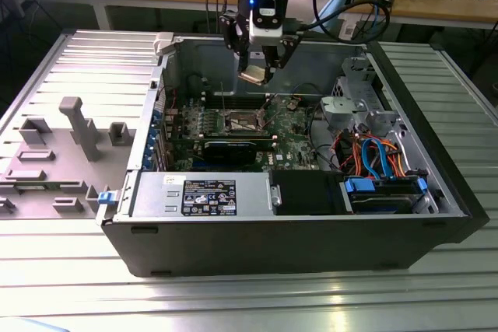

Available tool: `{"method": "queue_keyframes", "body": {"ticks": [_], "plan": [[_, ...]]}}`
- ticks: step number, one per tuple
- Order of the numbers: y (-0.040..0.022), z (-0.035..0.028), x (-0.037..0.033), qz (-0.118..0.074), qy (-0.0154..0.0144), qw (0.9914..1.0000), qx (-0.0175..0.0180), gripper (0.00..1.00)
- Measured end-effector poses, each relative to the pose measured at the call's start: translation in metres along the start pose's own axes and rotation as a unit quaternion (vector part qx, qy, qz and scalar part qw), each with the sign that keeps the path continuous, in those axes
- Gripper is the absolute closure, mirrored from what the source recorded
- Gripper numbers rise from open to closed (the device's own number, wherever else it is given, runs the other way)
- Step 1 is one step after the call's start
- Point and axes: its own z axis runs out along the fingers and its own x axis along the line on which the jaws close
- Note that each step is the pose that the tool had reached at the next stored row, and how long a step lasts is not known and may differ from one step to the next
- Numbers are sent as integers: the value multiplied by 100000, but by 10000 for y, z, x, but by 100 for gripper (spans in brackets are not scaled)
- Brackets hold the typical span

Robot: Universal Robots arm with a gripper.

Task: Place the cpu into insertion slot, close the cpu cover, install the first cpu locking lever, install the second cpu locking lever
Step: 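Place the cpu into insertion slot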

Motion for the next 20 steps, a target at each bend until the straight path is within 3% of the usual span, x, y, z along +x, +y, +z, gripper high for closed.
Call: {"method": "queue_keyframes", "body": {"ticks": [20], "plan": [[0,1,0,2498,-104,99969,-50,45]]}}
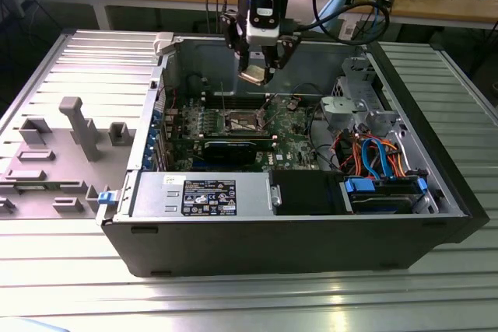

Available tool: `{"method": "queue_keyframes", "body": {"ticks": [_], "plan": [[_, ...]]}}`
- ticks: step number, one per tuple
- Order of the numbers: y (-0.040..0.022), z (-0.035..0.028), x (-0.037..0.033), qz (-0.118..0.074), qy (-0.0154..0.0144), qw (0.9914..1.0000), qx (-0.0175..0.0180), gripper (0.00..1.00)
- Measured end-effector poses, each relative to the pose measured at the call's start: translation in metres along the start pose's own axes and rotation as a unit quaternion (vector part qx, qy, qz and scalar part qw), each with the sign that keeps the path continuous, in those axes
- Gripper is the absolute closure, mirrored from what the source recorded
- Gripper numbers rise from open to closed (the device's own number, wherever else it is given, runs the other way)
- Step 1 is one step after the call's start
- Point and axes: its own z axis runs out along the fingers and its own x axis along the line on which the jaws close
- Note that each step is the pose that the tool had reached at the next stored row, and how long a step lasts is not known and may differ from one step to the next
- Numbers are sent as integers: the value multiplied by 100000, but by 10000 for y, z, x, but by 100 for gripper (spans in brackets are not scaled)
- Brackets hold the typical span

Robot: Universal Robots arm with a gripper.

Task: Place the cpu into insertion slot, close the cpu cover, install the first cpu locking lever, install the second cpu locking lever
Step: 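Place the cpu into insertion slot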

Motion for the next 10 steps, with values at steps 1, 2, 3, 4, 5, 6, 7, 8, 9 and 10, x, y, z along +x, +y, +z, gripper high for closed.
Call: {"method": "queue_keyframes", "body": {"ticks": [1,2,3,4,5,6,7,8,9,10], "plan": [[0,0,0,109,-7,100000,-2,45],[0,0,0,224,-10,100000,-3,45],[0,0,0,448,-20,99999,-5,45],[0,0,0,676,-29,99998,-8,45],[0,0,0,845,-36,99996,-14,45],[0,0,0,968,-43,99995,-11,45],[0,0,0,1162,-52,99993,-15,45],[0,0,0,1306,-58,99991,-19,45],[0,0,0,1526,-67,99988,-24,45],[0,0,0,1690,-72,99986,-25,45]]}}
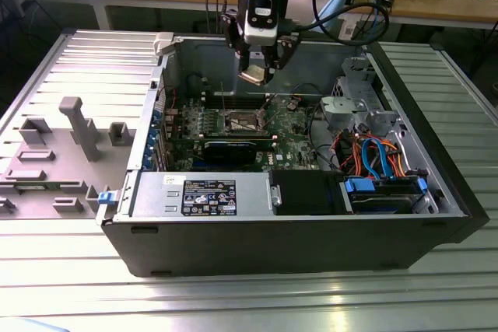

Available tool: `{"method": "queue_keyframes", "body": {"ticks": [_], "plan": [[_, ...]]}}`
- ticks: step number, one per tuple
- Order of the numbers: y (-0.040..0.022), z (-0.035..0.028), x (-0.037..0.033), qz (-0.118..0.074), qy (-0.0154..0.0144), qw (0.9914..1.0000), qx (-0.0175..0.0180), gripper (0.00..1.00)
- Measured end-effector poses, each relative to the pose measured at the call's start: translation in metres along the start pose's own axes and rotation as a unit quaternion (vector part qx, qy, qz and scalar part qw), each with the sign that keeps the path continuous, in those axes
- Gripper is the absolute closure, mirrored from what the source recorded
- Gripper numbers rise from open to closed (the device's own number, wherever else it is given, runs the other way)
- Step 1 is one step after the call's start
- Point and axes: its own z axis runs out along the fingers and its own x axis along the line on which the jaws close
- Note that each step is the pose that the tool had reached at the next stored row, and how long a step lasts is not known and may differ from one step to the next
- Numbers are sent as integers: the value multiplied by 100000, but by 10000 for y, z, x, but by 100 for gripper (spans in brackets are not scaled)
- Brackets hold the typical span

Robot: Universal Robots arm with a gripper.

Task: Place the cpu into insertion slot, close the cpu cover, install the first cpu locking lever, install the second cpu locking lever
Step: 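Place the cpu into insertion slot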

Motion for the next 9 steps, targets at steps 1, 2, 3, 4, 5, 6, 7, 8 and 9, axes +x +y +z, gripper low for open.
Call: {"method": "queue_keyframes", "body": {"ticks": [1,2,3,4,5,6,7,8,9], "plan": [[0,0,0,102,-5,100000,-3,45],[0,0,0,237,-10,100000,-6,45],[0,0,0,330,-15,99999,-10,45],[0,0,0,415,-20,99999,-11,45],[0,0,0,493,-22,99999,-11,45],[0,0,0,612,-26,99998,-14,45],[0,0,0,687,-30,99998,-16,45],[0,0,0,745,-34,99997,-17,45],[0,0,0,846,-37,99996,-19,45]]}}
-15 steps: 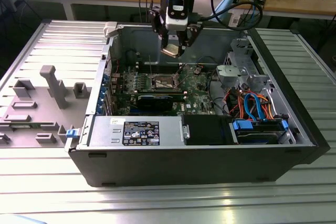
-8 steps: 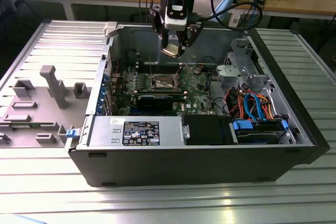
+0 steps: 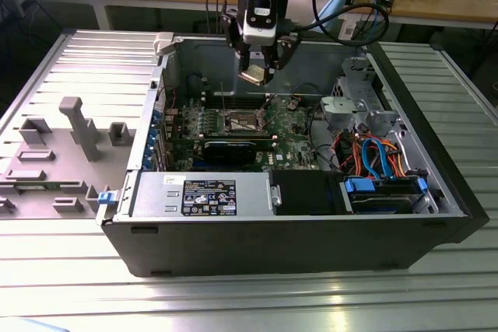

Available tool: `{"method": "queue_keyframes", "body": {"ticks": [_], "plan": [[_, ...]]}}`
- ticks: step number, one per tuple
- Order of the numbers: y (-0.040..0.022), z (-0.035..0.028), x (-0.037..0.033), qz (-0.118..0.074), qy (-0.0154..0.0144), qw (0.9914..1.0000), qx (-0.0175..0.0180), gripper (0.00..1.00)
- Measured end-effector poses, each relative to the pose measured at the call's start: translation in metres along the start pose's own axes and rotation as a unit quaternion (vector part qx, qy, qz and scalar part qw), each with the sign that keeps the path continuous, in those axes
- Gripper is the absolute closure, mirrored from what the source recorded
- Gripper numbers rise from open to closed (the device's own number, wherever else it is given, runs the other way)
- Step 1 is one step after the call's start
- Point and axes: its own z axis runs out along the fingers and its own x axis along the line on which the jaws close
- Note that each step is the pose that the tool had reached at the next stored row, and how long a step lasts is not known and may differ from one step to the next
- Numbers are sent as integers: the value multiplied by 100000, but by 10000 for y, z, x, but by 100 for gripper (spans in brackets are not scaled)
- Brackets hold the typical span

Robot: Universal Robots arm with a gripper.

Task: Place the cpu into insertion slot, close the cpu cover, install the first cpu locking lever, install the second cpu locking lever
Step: 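Place the cpu into insertion slot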

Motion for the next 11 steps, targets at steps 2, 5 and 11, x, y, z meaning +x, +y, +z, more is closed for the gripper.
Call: {"method": "queue_keyframes", "body": {"ticks": [2,5,11], "plan": [[0,0,0,165,-7,100000,-3,45],[0,0,0,465,-19,99999,-7,45],[0,0,0,1180,-49,99993,-19,45]]}}
